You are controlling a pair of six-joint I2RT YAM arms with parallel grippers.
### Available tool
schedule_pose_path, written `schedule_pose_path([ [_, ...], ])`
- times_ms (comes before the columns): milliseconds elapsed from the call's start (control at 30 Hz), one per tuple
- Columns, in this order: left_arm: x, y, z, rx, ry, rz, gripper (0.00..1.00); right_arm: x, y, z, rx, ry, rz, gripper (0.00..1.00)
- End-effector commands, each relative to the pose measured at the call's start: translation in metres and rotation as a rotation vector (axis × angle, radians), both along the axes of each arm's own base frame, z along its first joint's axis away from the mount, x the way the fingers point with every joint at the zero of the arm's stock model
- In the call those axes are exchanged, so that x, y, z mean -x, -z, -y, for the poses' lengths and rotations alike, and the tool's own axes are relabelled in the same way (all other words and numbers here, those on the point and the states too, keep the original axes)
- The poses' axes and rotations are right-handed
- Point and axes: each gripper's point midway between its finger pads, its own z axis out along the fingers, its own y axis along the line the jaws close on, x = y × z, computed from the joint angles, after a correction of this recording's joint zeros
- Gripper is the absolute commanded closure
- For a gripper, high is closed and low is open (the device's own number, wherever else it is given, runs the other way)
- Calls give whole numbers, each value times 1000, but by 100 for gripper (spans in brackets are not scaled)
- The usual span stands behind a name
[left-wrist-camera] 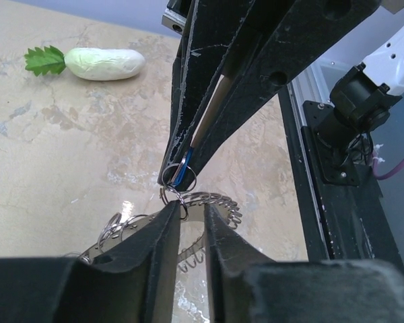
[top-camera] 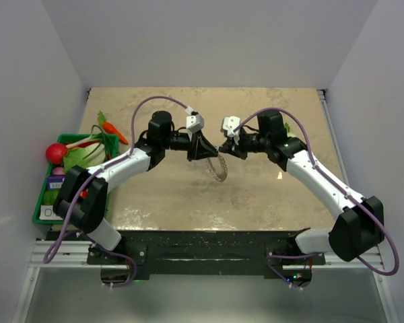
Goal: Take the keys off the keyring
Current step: Remove the key from the keyring.
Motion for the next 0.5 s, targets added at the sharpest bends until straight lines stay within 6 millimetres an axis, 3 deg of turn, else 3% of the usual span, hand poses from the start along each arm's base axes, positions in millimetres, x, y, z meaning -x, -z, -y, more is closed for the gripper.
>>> schedule_pose_path([
  [0, -3, -22, 6, 43, 18, 59, 84, 0, -18, -9, -34, -38, 51, 100],
  [100, -4, -23, 6, 43, 12, 64, 100, 0, -19, -8, -36, -38, 54, 100],
  [467, -8, -23, 4, 29, -15, 81, 100, 1, -22, -4, -7, -43, 86, 100],
])
